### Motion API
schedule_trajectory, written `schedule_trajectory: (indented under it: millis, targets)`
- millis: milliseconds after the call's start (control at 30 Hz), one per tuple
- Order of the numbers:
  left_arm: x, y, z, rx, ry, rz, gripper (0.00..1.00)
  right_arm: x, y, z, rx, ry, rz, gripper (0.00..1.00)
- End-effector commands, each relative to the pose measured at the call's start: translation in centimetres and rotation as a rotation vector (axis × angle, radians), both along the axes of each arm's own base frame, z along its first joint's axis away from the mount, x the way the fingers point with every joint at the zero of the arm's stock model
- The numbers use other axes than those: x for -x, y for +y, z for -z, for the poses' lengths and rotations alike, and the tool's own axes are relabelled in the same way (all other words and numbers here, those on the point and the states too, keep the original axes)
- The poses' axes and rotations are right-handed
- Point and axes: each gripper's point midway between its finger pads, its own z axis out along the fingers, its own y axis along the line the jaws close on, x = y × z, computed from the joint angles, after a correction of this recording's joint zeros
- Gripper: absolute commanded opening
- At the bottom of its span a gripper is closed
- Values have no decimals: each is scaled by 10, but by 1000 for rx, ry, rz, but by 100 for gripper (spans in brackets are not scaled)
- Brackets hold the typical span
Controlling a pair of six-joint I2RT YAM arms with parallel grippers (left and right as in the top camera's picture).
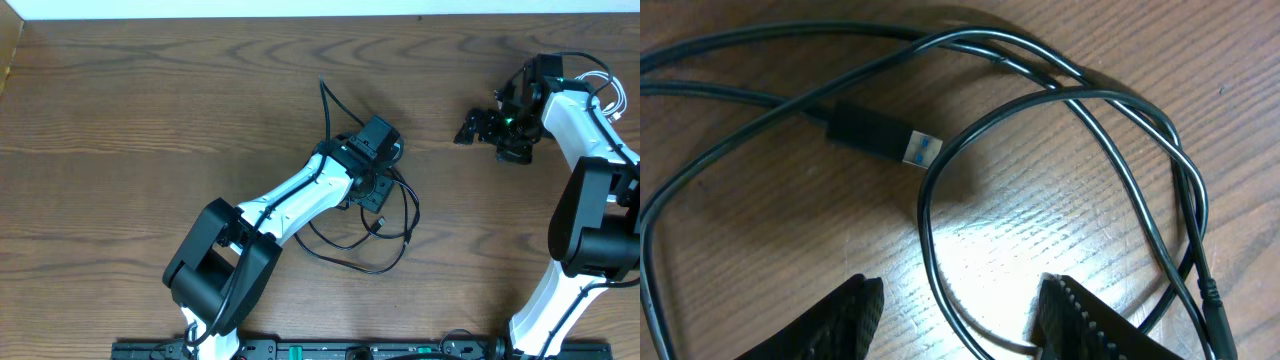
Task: Untangle cables
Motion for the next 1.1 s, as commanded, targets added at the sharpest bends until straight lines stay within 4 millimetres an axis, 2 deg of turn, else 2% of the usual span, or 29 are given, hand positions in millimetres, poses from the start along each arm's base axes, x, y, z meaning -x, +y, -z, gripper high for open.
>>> schedule_trajectory:
  millis: [0, 400, 500, 533, 600, 667, 733, 800, 867, 1067]
  targets:
    - [-5, -1, 11, -25, -4, -5, 56, 3, 2, 3, -3, 10, -8, 99]
    - [-7, -2, 38, -48, 22, -5, 55, 3, 2, 3, -2, 8, -11, 99]
    - [-7, -2, 38, -47, 18, -5, 38, 3, 2, 3, -2, 9, -11, 99]
    - [-8, -2, 38, -49, 14, -6, 25, 3, 2, 3, -2, 9, -11, 99]
    - [-10, -2, 37, -48, 5, -9, 8, 3, 2, 3, -2, 9, -11, 99]
    - [-12, -3, 32, -41, -2, -10, 7, 3, 2, 3, -2, 9, -11, 99]
    - [-15, -6, 18, -25, -20, -10, 7, 3, 2, 3, -2, 8, -11, 99]
    - [-20, -10, -5, 5, -55, -11, 7, 3, 2, 3, -2, 8, -11, 99]
    - [-26, -15, -37, 50, -107, -12, 7, 3, 2, 3, -2, 8, -11, 99]
    - [-37, -24, -172, 278, -372, -18, 7, 3, 2, 3, -2, 8, -11, 99]
